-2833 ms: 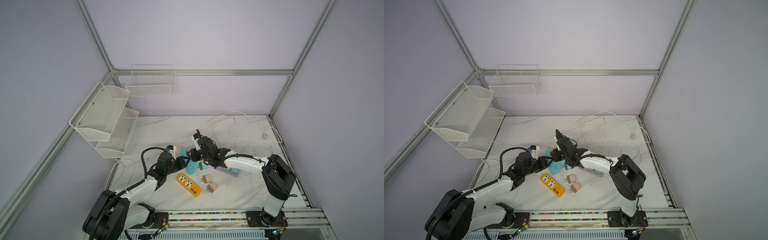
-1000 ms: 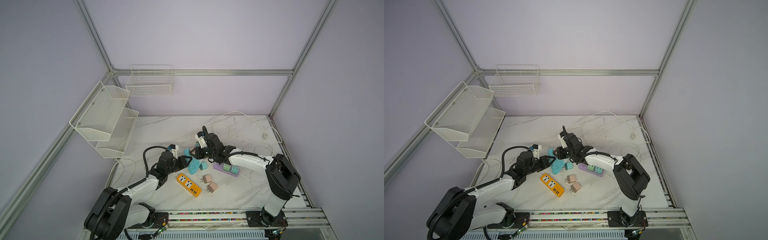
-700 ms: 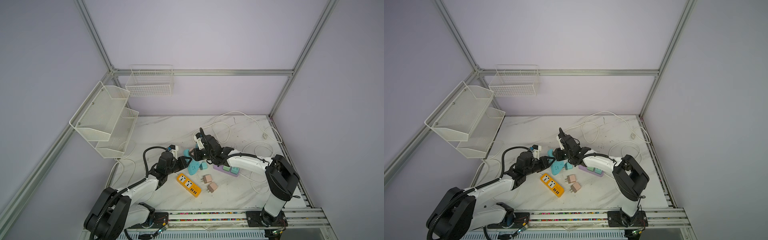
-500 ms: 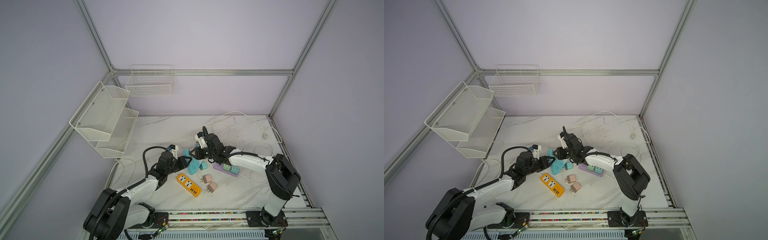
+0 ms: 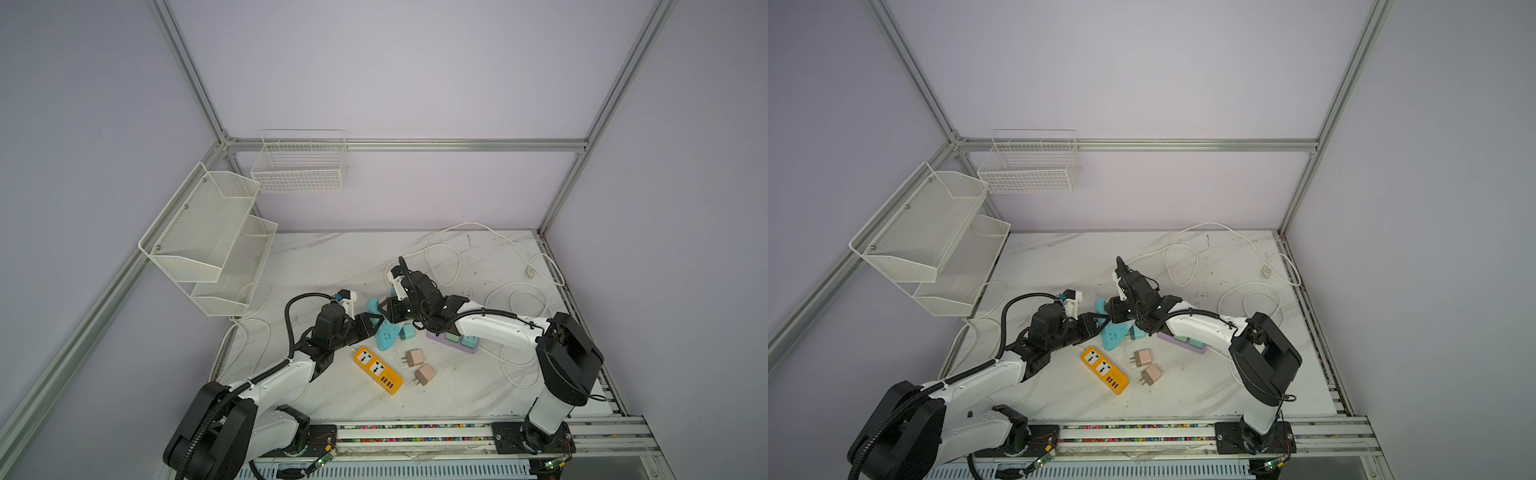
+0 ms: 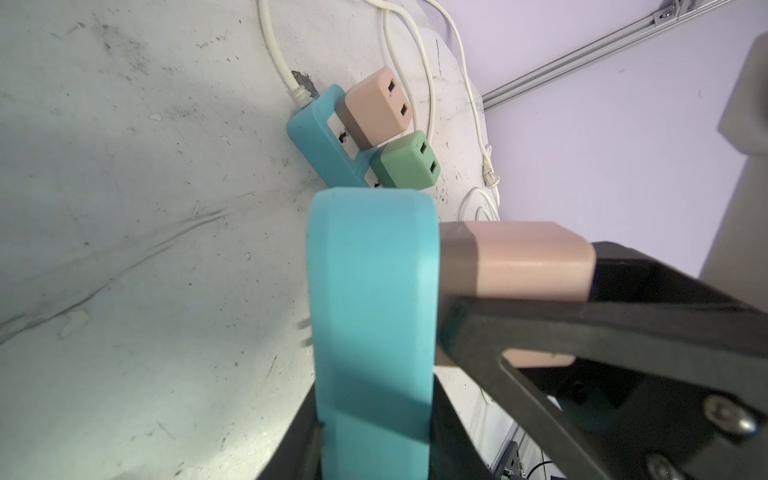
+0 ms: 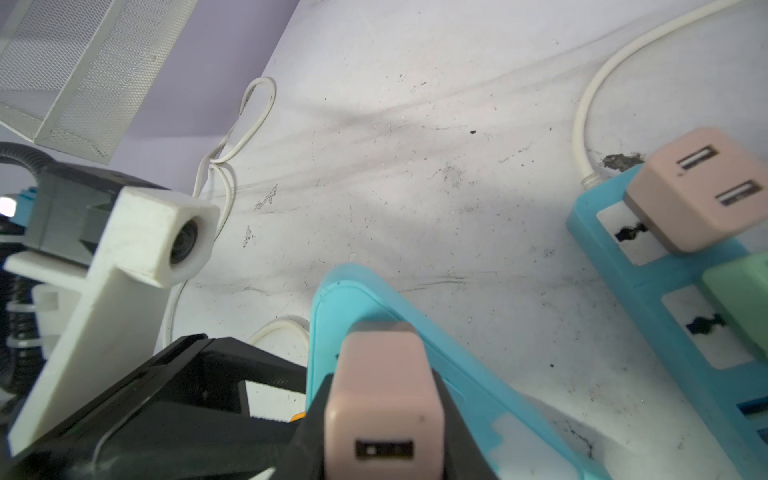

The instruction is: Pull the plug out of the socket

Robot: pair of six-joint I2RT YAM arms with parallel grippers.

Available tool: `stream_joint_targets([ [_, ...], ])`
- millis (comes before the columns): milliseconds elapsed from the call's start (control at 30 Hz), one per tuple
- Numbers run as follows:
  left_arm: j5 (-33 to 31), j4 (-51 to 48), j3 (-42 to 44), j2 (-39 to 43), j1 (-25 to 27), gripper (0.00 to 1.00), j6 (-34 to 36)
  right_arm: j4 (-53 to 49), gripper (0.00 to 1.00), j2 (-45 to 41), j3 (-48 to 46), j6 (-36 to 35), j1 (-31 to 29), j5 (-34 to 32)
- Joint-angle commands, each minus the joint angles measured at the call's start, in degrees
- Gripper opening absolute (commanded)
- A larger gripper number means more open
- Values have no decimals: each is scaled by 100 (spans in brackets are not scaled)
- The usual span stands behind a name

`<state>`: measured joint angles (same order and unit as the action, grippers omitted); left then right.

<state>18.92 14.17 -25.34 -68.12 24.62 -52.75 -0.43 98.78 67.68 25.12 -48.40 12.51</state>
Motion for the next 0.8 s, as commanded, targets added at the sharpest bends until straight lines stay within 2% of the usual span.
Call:
stream_joint_targets([
  [0, -422, -220, -269, -26, -81, 0, 45, 487, 14, -258, -210, 145, 404, 824],
  [67, -423, -215, -272, -38, -83, 0, 47, 629, 14, -396, -324, 278, 415, 599],
  [167, -425, -158, -283, -88, -81, 0, 39, 791, 14, -412, -287, 314, 127, 318],
  [300, -382, -153, -339, -183, -80, 0, 28, -30, 14, -101, 318, -182, -345, -312],
  [433, -381, -180, -343, -193, -97, 0, 59, 254, 14, -224, 24, -112, -11, 150],
  [500, -402, -147, -304, -167, -84, 0, 30, 624, 14, -301, -255, 150, 429, 810],
  [533, -398, -152, -291, -152, -87, 0, 30, 756, 14, -333, -357, 233, 554, 939],
  [633, -408, -199, -312, -125, -96, 0, 50, 868, 13, -477, -466, 280, 568, 703],
  [767, -445, -187, -316, -123, -89, 0, 46, 517, 13, -424, -194, -39, 8, -22],
])
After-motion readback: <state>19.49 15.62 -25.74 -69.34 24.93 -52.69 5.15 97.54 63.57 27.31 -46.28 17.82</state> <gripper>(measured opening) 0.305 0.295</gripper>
